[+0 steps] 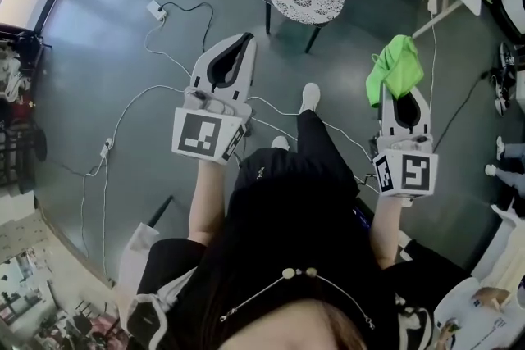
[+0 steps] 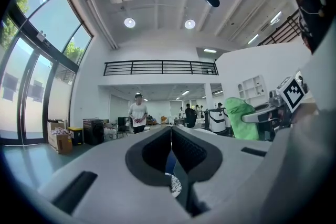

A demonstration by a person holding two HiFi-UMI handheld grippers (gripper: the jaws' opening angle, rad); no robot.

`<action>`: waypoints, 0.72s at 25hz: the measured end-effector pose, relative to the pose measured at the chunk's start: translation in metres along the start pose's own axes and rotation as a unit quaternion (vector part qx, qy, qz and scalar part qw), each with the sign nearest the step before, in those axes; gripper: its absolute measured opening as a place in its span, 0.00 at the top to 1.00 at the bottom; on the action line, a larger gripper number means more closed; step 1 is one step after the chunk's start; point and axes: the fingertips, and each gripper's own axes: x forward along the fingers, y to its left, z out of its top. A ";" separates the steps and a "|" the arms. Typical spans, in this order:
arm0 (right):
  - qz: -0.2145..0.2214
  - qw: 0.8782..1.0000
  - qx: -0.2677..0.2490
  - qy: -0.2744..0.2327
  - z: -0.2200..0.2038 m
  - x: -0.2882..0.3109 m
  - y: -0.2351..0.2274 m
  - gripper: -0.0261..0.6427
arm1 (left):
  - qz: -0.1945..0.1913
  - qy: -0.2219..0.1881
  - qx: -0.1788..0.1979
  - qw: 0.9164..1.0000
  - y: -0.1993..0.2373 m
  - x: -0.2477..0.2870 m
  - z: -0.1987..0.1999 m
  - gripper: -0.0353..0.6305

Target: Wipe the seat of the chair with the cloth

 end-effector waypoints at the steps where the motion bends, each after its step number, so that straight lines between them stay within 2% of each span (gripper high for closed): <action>1: 0.005 1.000 -0.002 -0.001 -0.001 0.008 -0.001 0.88 | 0.005 0.000 0.004 1.000 0.005 0.005 -0.001 0.94; 8: 0.065 0.997 -0.052 -0.003 0.003 0.079 -0.017 0.88 | 0.034 -0.007 0.013 0.999 0.047 0.064 -0.004 0.94; 15: 0.099 0.988 -0.118 0.014 -0.001 0.192 -0.077 0.88 | 0.045 -0.013 0.018 0.999 0.084 0.169 -0.004 0.94; 18: 0.120 0.983 -0.138 0.027 -0.011 0.243 -0.105 0.88 | 0.056 -0.011 0.008 0.998 0.100 0.214 -0.011 0.94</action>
